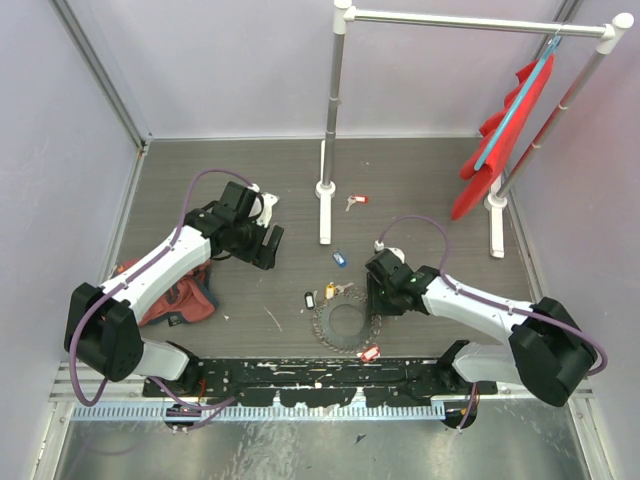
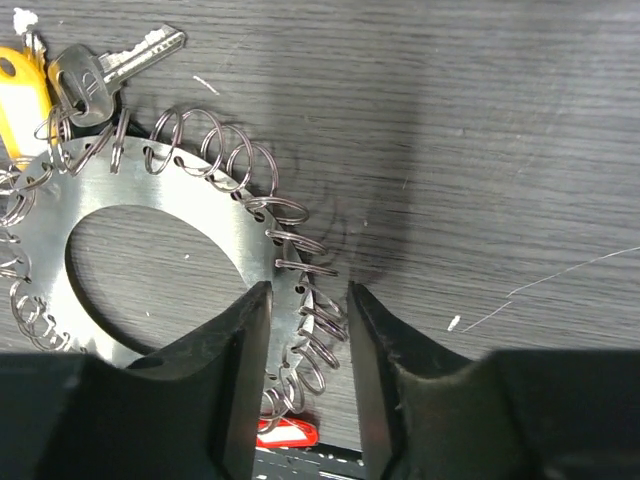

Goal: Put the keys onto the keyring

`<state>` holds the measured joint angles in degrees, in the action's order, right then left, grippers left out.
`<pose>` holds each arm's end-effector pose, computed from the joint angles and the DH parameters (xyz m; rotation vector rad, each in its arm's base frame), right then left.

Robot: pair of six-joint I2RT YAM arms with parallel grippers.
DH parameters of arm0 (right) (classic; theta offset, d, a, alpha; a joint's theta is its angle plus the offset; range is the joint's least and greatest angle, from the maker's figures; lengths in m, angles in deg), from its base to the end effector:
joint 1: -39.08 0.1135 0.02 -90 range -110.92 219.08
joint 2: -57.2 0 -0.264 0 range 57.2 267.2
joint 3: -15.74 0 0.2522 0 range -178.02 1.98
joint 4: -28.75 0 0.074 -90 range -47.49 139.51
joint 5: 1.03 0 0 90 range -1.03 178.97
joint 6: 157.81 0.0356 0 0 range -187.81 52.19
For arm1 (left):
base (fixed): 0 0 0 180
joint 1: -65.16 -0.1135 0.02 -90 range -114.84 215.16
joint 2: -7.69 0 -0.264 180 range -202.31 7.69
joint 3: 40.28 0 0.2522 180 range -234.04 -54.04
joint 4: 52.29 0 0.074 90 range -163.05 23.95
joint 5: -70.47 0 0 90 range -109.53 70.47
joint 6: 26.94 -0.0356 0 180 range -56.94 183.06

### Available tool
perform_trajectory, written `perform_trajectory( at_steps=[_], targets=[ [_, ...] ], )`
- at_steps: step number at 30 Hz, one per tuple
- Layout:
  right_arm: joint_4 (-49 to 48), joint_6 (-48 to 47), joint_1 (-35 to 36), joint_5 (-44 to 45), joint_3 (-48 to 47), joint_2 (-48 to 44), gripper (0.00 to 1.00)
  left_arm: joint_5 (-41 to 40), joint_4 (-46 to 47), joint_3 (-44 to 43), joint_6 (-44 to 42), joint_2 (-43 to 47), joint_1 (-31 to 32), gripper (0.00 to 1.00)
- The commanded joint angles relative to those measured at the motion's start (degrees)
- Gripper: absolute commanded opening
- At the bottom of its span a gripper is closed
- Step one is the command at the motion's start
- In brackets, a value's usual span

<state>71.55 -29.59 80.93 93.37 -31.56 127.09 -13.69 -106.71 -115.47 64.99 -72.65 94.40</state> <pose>0.1565 0.1365 0.1650 -0.0640 2.7474 0.3048 0.2446 -0.1411 0.2568 0.6585 2.5553 -0.3224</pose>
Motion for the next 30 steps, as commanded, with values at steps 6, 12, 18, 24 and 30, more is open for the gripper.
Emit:
perform_trajectory(
  at_steps=[6, 12, 18, 24, 30],
  targets=[
    [-2.01, -2.79, -1.73, 4.81, -1.28, 2.28, 0.19, 1.52, -0.03, -1.97, 1.38, 0.02, 0.77, 0.81],
    [-3.22, -10.25, -1.86, 10.81, -5.13, 5.75, 0.13, 1.37, -2.27, -4.07, 0.91, -0.28, 1.61, 0.8],
    [-7.47, -19.8, -1.89, 2.16, -7.48, 7.68, 0.13, 0.11, -1.11, -3.71, 0.09, -0.78, 1.79, 0.8],
    [-10.24, -29.37, -1.61, -7.57, -9.21, 10.29, 0.11, -0.04, -1.01, -3.5, -0.6, -0.82, 1.88, 0.8],
    [-9.68, -39.77, 0.07, -12.81, -13.38, 13.41, 0.05, -0.3, -1.08, -3.54, -0.96, -0.89, 1.9, 0.8]
  ],
)
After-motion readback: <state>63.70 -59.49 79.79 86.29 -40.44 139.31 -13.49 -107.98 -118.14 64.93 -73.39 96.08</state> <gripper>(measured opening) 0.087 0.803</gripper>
